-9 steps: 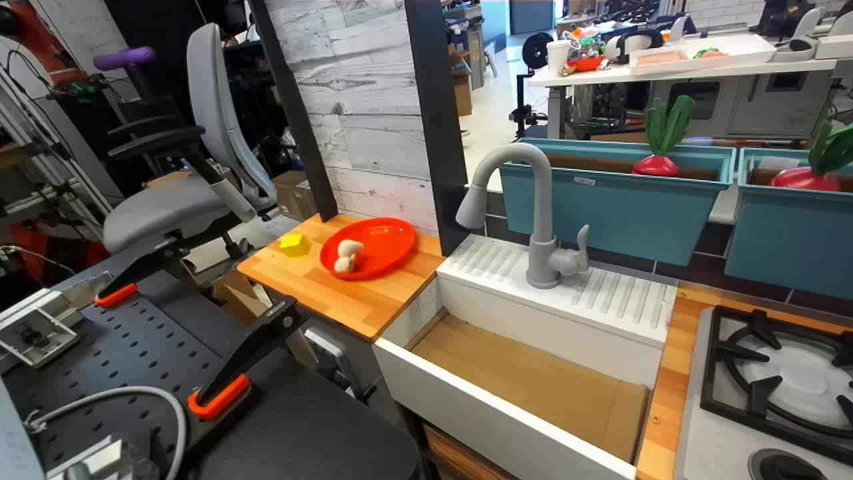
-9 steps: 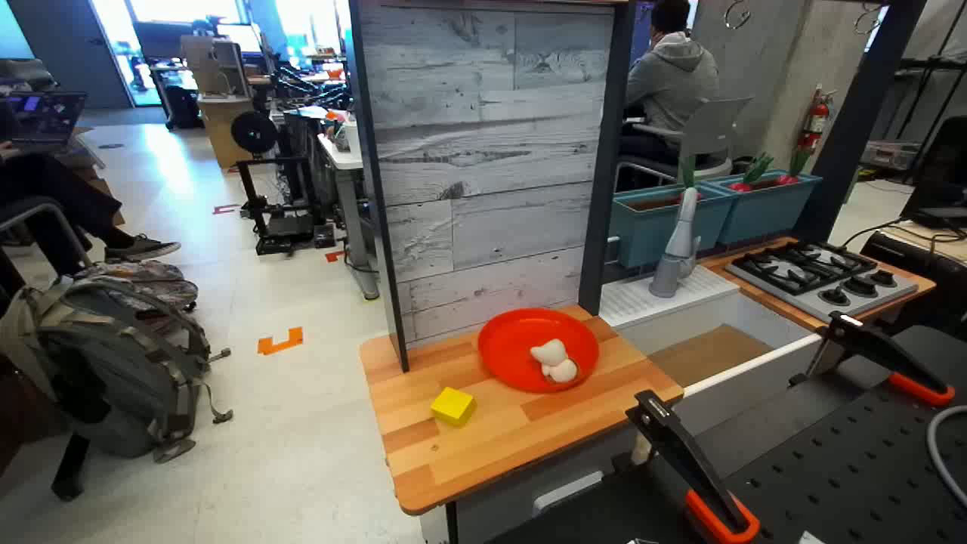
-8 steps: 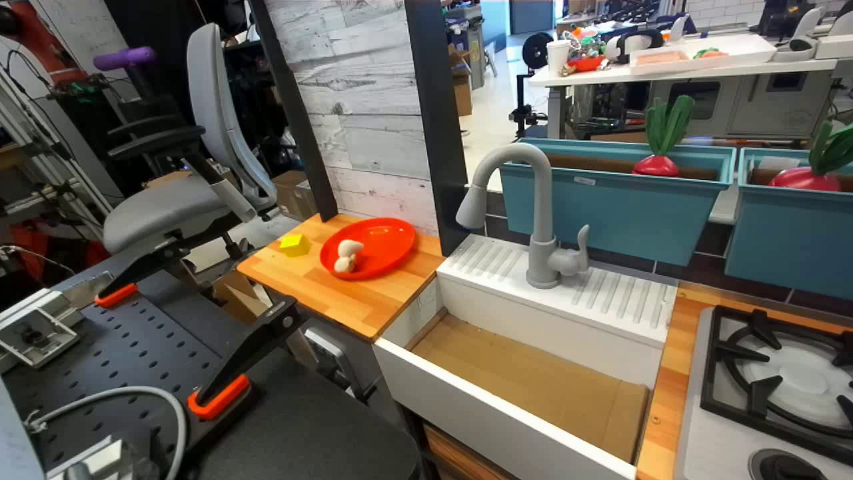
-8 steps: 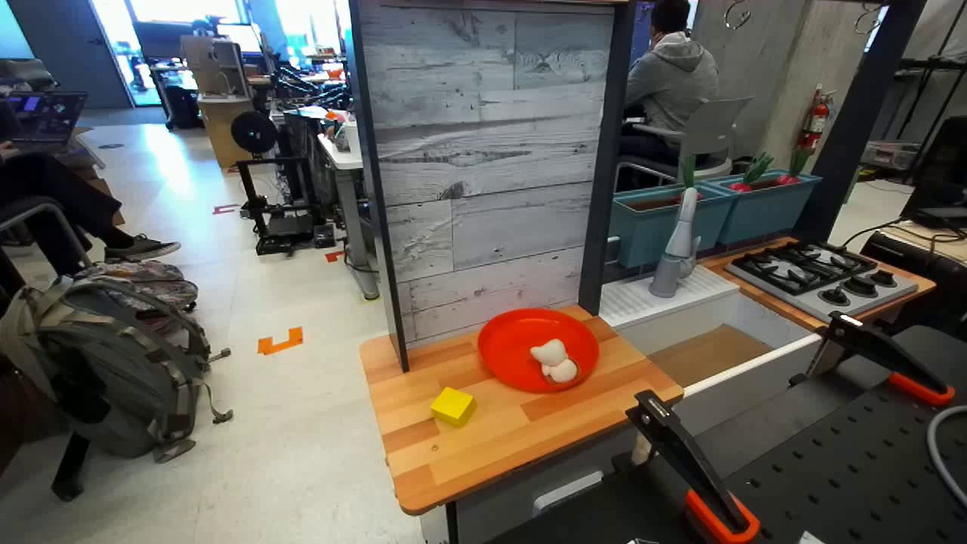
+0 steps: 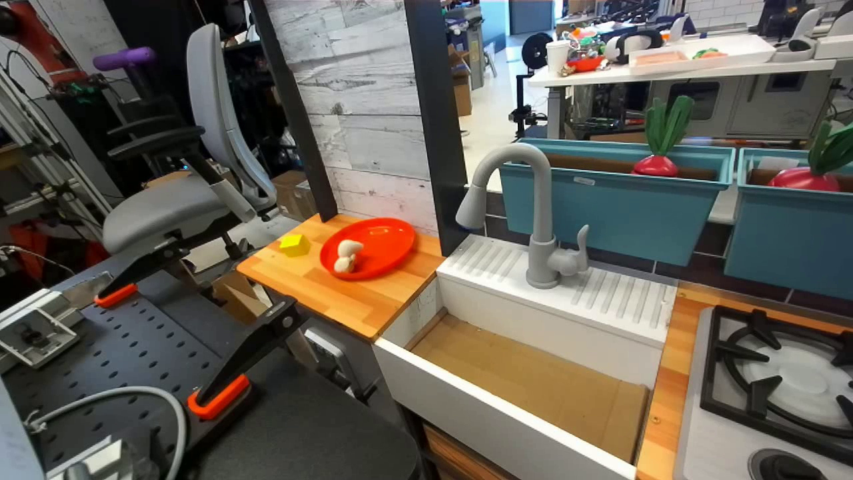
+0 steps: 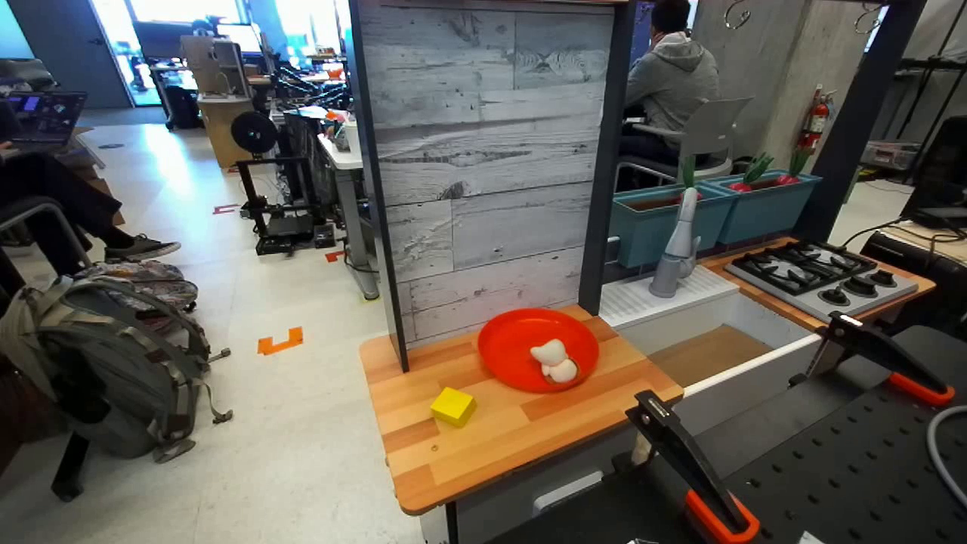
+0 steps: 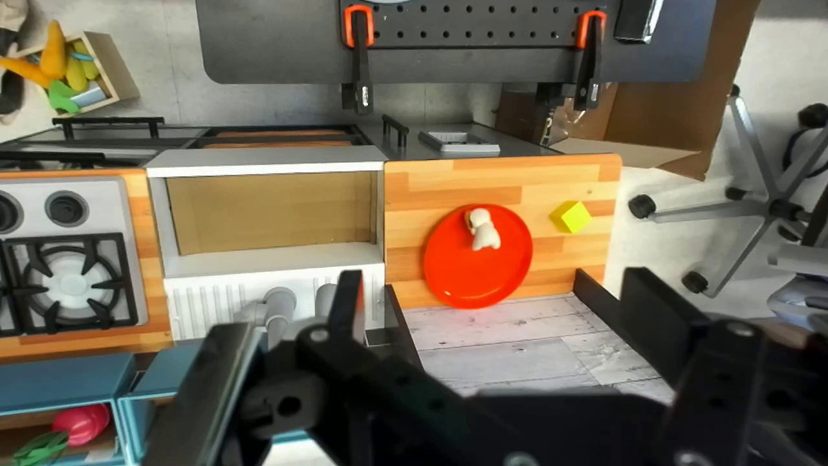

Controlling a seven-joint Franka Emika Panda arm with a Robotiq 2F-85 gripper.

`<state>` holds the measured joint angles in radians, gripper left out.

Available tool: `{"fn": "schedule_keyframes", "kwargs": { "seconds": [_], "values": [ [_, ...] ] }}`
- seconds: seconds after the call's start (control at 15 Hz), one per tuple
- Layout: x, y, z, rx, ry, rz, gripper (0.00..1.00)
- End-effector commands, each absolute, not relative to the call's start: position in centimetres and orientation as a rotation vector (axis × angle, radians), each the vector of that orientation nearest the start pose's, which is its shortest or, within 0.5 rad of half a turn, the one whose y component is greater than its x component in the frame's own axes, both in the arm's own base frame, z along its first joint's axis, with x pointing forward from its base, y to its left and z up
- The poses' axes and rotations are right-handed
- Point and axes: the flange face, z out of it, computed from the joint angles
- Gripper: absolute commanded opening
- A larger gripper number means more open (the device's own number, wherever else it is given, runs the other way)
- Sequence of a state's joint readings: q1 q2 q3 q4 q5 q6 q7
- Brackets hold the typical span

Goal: Remove the doll from the plate, then put the yellow block on the plate

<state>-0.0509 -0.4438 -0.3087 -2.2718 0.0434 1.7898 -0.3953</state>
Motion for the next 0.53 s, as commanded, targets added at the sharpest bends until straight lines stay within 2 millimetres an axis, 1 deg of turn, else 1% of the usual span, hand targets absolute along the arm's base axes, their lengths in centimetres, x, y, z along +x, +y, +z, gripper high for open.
{"fn": "schedule_keyframes", "kwargs": {
  "seconds": [0.0, 0.07, 0.13, 0.2, 0.4, 0.47],
  "values": [
    [40.7, -13.1, 48.2, -3.011, -0.154, -0.075, 1.0],
    [41.1, -12.2, 46.9, -3.025, -0.18, -0.085, 1.0],
    [41.8, -11.1, 45.0, -3.035, -0.217, -0.086, 1.0],
    [42.2, -10.3, 43.6, -3.04, -0.239, -0.079, 1.0],
    [43.9, -7.3, 38.1, -3.047, -0.321, -0.047, 1.0],
    [44.6, -6.4, 36.3, -3.049, -0.342, -0.076, 1.0]
  ]
}}
